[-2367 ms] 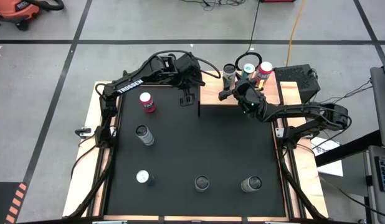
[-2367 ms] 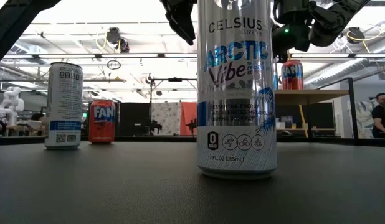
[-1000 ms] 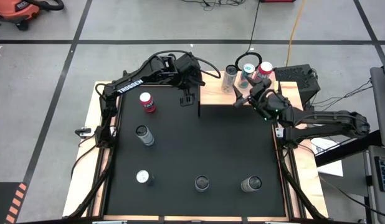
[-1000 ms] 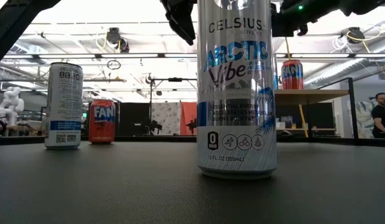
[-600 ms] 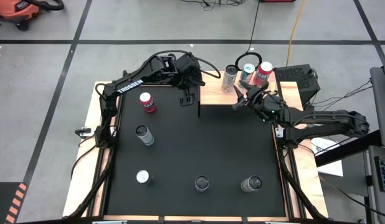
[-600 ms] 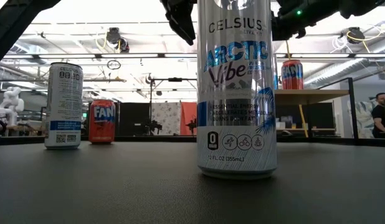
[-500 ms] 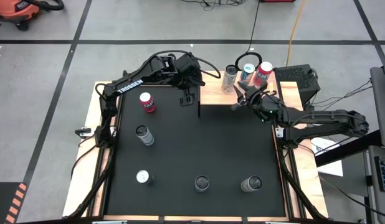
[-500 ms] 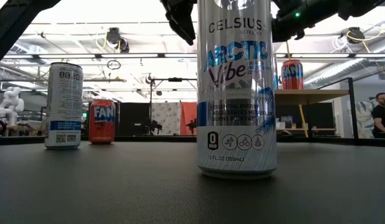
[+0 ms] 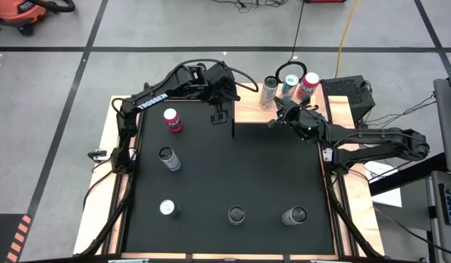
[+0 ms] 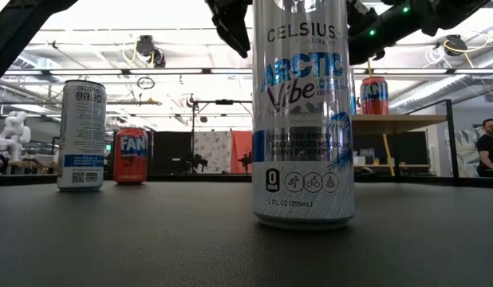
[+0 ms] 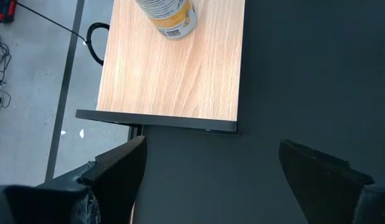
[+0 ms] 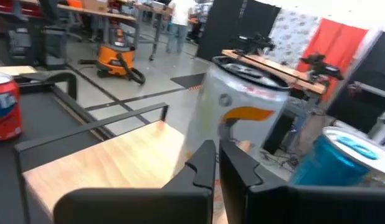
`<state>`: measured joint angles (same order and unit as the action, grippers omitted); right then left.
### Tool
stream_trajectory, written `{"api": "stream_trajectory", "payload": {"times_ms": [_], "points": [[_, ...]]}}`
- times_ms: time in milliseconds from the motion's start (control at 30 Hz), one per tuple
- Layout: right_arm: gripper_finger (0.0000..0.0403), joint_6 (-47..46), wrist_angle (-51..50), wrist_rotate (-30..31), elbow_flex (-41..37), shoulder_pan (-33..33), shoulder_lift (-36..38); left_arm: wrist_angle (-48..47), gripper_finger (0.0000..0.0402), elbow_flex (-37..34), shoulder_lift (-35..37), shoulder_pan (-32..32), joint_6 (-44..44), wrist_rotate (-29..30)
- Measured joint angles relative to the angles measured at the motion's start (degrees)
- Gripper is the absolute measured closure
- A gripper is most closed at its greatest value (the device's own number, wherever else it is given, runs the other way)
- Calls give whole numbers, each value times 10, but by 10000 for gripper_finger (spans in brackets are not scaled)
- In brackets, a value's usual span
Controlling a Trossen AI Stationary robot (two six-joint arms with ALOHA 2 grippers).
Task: Place canned beverage on shelf
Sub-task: Put the top white yellow soda can on the shelf
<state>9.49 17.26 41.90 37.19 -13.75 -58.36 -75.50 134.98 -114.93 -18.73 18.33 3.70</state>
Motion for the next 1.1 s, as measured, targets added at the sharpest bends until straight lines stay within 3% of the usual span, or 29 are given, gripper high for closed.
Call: {"api": "stream_trajectory", "payload": {"times_ms": [400, 1100], "points": [[402, -28, 16, -46, 0, -32, -33, 0, 42, 0, 0, 0, 0, 0], [403, -48, 105, -63, 0, -64, -83, 1, 42, 0, 0, 0, 0, 0]]}}
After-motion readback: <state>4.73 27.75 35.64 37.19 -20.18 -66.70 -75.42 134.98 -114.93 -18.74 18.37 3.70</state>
